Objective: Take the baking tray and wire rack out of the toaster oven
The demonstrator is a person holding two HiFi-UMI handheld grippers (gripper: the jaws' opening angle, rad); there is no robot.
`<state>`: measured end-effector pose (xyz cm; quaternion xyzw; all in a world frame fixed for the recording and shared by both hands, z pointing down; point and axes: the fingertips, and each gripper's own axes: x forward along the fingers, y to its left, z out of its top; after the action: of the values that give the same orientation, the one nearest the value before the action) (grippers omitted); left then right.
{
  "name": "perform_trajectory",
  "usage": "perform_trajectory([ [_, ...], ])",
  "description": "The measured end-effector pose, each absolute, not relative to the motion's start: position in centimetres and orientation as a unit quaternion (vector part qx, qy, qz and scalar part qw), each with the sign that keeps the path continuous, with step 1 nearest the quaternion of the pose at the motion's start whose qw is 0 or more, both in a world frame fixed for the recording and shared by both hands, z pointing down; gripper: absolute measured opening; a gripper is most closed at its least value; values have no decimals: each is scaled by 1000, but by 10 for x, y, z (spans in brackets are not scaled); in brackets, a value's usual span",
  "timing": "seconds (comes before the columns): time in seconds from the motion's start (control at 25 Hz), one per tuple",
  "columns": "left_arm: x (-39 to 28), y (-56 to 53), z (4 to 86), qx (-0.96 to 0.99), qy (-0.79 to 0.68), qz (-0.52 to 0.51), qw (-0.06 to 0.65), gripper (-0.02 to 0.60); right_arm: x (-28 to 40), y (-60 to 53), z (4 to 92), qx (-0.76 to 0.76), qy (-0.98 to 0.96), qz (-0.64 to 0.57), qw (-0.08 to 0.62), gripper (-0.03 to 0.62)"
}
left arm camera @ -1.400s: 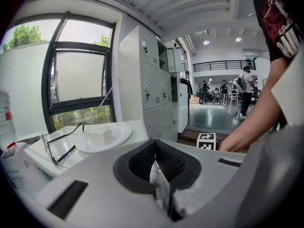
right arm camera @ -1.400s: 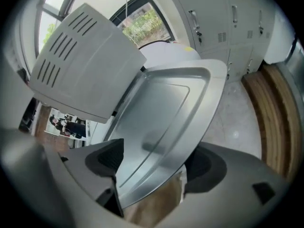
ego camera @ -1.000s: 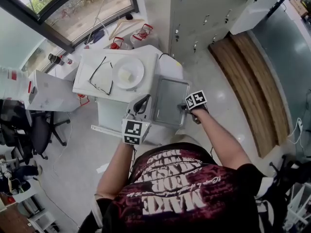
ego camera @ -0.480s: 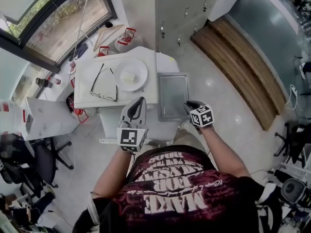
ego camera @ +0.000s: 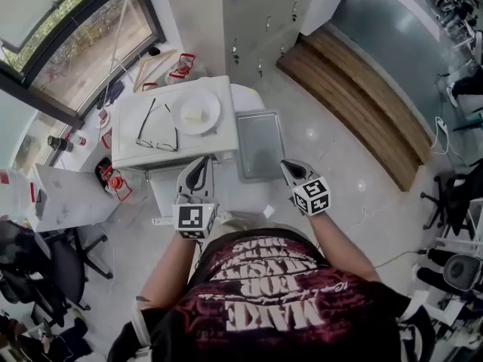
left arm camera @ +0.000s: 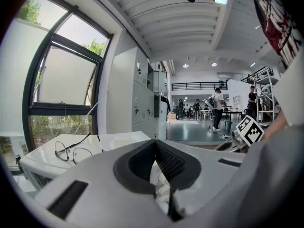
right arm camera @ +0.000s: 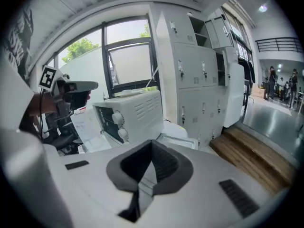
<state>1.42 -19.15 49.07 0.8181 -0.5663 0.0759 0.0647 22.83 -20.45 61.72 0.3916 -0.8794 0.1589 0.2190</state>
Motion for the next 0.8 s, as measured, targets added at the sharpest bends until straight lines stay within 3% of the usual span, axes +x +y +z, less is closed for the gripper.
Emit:
perform_trajectory([
  [0.44, 32, -94, 475, 793, -601, 74, 65, 6, 219, -112, 516, 306, -944, 61, 111, 3],
  [0.8, -6, -15, 471, 750, -653, 83, 62, 6, 205, -50, 504, 302, -947, 46, 102, 3],
])
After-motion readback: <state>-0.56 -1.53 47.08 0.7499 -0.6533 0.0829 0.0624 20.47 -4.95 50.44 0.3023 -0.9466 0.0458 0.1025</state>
